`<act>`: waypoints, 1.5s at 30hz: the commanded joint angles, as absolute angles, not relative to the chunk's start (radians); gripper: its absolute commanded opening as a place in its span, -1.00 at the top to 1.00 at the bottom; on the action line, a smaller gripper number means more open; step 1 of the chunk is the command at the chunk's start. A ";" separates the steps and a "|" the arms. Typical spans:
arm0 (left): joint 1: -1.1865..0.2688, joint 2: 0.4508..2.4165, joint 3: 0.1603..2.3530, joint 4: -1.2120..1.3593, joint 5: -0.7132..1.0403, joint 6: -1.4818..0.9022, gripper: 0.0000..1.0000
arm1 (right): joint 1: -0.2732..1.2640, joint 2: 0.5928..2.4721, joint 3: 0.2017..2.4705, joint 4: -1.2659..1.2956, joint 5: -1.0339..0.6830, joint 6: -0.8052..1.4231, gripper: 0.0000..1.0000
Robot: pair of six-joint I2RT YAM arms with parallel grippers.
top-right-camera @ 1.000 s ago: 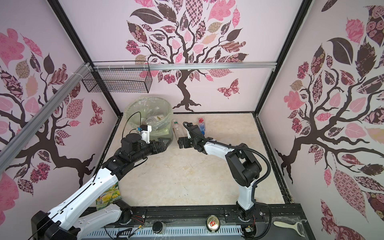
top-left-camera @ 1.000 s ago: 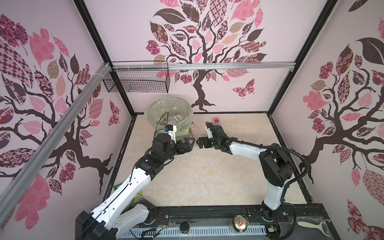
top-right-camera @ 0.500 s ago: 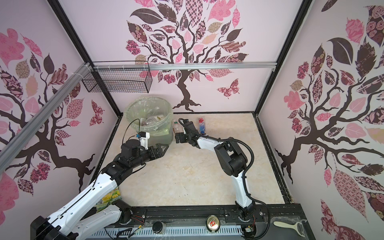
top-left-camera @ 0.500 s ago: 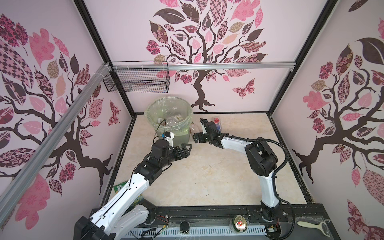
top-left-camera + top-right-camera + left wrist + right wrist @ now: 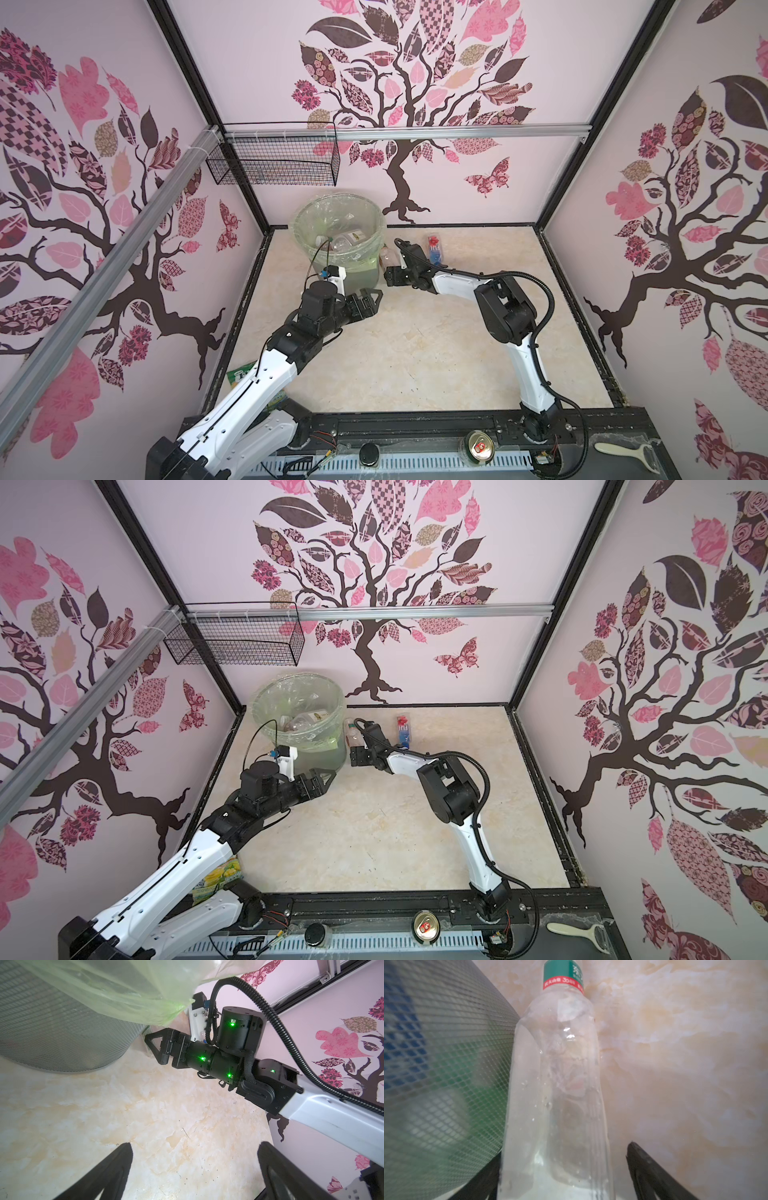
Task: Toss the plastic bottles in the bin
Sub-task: 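Close right gripper on the green-cap clear bottle and lift it, then bring the green-cap bottle up to the left gripper while left gripper approaches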
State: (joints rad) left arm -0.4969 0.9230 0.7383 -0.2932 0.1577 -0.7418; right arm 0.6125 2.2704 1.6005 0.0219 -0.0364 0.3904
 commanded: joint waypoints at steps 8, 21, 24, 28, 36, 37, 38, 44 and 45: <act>-0.491 0.866 0.724 -0.353 0.125 -0.731 -0.96 | 0.614 2.219 1.501 0.102 -0.014 0.438 -0.28; -0.493 0.846 0.693 -0.321 0.171 -0.782 -0.97 | 0.615 1.891 1.104 0.182 0.002 0.455 -0.25; -0.513 0.855 0.678 -0.284 0.171 -0.803 -0.97 | 0.615 1.791 0.979 0.187 0.026 0.453 -0.25; -0.606 0.896 0.686 -0.253 0.092 -0.804 -0.97 | 0.615 1.668 0.840 0.182 0.046 0.438 -0.25; -0.785 1.093 0.769 -0.166 0.001 -0.828 -0.96 | 0.615 1.384 0.649 0.149 0.077 0.382 -0.23; -0.793 1.115 0.786 -0.159 -0.006 -0.829 -0.96 | 0.614 1.357 0.646 0.138 0.078 0.377 -0.23; -0.800 1.142 0.805 -0.152 -0.014 -0.833 -0.97 | 0.615 1.326 0.646 0.117 0.080 0.371 -0.23; -0.804 1.294 0.946 -0.101 0.000 -0.856 -0.96 | 0.615 1.188 0.653 0.044 0.049 0.376 -0.23; -0.805 1.319 0.973 -0.099 0.004 -0.856 -0.97 | 0.614 1.173 0.654 0.039 0.042 0.383 -0.23</act>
